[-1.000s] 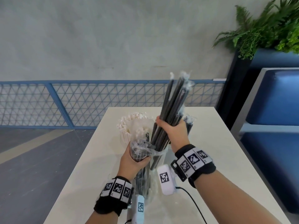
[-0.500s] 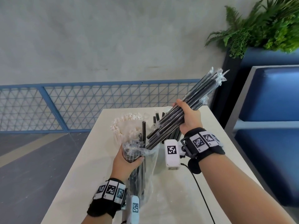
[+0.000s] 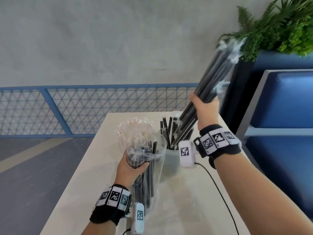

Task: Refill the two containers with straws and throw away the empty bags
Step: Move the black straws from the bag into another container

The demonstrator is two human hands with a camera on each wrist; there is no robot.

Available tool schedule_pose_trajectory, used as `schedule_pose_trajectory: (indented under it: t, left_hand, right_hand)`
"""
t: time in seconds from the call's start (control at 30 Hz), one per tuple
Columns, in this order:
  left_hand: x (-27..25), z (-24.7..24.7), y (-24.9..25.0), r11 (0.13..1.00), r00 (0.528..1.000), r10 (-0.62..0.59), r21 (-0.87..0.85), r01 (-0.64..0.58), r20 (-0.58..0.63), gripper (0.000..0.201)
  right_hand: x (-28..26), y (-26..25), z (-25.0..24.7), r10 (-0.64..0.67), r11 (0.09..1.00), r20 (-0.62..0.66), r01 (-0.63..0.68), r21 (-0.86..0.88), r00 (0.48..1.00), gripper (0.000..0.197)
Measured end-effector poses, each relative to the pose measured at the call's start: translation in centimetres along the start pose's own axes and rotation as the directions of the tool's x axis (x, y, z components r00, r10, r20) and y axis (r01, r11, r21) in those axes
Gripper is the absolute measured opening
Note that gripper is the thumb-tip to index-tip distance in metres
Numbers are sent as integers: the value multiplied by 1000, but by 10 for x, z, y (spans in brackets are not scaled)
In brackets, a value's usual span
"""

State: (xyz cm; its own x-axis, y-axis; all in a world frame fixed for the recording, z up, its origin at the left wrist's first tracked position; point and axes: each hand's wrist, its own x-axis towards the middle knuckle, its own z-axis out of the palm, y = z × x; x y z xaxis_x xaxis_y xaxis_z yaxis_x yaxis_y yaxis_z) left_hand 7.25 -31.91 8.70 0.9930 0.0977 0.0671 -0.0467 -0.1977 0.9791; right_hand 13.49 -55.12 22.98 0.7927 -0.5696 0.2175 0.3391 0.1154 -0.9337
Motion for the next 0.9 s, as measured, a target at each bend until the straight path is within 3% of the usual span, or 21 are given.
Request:
schedule_pose_trajectory:
  t: [0.2, 0.37, 0.43, 0.57, 0.67, 0.77, 0.83, 0.9]
  left_hand:
    - [-1, -2, 0, 1000, 1000, 6, -16, -6, 17, 62]
    - [-1, -3, -1, 999, 1000, -4, -33, 5, 23, 62]
    - [-1, -3, 0, 1000, 1000, -2, -30, 3, 24, 62]
    - [0, -3, -2, 999, 1000, -5, -38, 6, 21, 62]
    - [0, -3, -3, 998, 1000, -15, -55, 16, 20, 62]
    - [-1, -4, -3, 997, 1000, -19, -74, 20, 22, 61]
    - [-1, -3, -3, 997, 1000, -17, -76, 18, 24, 61]
    - [-1, -3, -4, 996, 1000, -17, -85, 18, 22, 62]
  right_hand:
    - [-32, 39, 4, -1, 972, 158, 38, -231, 988, 41]
    - [-33, 37, 6, -214, 932, 233, 270, -241, 949, 68]
    - [-32, 37, 5, -279, 876, 303, 371, -309, 911, 68]
    - [-35, 58, 2, -248, 687, 494, 511, -517, 833, 32]
    - [-36, 83, -5, -203, 591, 517, 525, -613, 832, 19]
    - [-33, 94, -11, -146, 549, 530, 514, -659, 835, 16]
    - [-34, 89, -12, -127, 440, 553, 547, -713, 823, 20]
    - [-43, 76, -12, -277, 359, 555, 620, -697, 784, 27]
